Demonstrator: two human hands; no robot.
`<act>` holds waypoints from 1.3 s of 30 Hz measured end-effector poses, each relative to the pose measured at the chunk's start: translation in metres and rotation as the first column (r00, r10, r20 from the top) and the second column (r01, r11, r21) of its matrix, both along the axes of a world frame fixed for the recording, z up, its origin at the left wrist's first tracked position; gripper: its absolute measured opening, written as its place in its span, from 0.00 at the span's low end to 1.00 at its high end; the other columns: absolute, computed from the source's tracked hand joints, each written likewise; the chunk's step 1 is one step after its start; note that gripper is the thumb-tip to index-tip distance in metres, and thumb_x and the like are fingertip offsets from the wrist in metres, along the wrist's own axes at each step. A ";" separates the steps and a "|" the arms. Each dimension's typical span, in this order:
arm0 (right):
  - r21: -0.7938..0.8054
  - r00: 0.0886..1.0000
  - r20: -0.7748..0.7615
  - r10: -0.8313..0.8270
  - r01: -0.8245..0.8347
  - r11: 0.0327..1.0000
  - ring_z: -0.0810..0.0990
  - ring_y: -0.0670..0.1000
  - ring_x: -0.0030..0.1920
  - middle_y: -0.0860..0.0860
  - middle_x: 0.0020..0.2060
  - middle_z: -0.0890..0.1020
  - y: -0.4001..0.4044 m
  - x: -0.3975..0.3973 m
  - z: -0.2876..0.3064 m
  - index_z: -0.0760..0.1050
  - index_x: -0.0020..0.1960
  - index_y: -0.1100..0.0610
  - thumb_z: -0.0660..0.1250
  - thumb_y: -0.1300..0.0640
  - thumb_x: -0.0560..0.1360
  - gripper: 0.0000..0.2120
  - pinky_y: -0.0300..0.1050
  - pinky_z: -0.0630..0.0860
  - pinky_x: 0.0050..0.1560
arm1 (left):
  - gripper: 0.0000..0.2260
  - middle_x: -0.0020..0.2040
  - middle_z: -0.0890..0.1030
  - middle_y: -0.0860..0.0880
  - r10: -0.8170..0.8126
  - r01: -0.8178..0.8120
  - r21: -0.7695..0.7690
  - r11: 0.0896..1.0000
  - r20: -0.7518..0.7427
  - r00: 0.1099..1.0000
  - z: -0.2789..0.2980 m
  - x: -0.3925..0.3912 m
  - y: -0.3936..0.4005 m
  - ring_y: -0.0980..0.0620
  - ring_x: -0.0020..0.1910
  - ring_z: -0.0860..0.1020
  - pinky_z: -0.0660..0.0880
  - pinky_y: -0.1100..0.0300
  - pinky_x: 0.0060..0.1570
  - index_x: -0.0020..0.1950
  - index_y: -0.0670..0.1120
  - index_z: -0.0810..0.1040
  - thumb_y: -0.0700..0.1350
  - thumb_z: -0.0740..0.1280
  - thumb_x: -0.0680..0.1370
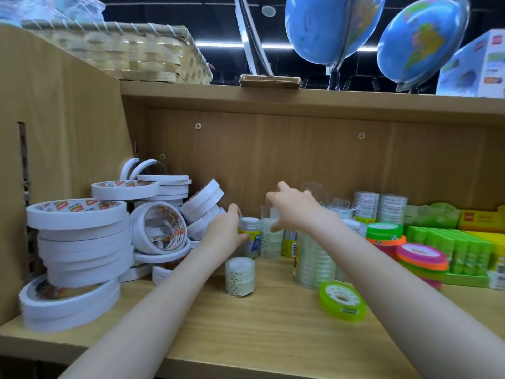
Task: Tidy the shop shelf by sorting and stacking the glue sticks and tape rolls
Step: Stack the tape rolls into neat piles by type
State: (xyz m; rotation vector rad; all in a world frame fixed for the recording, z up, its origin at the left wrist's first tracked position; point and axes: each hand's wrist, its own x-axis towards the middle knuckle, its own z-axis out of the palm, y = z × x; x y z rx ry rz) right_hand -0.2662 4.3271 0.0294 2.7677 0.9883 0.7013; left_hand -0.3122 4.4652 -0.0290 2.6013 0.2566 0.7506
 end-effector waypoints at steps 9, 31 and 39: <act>0.105 0.936 -0.329 0.127 -0.097 0.990 0.69 0.47 0.60 0.46 0.60 0.72 -0.096 -0.019 -0.001 0.68 0.63 0.45 0.73 0.46 0.67 0.27 0.44 0.67 0.61 | 0.12 0.57 0.81 0.52 -0.160 0.155 -0.051 0.987 -0.111 0.981 -0.004 -0.008 0.003 0.54 0.57 0.77 0.68 0.68 0.49 0.58 0.47 0.80 0.41 0.66 0.76; 0.003 0.986 -0.154 -0.066 0.068 0.998 0.64 0.53 0.68 0.48 0.67 0.66 -0.081 -0.015 -0.016 0.54 0.73 0.45 0.74 0.42 0.65 0.44 0.56 0.56 0.69 | 0.20 0.77 0.51 0.54 -0.290 0.324 0.012 0.946 -0.412 0.864 -0.004 -0.012 0.000 0.53 0.75 0.55 0.54 0.55 0.73 0.74 0.49 0.63 0.53 0.53 0.82; 0.301 0.993 -0.108 0.052 -0.018 0.953 0.60 0.53 0.70 0.49 0.69 0.60 -0.102 -0.008 -0.049 0.59 0.71 0.46 0.72 0.41 0.66 0.39 0.51 0.52 0.70 | 0.20 0.71 0.69 0.51 -0.331 0.319 -0.087 0.944 -0.228 0.916 -0.009 -0.010 0.000 0.53 0.68 0.67 0.63 0.63 0.62 0.73 0.53 0.64 0.52 0.58 0.81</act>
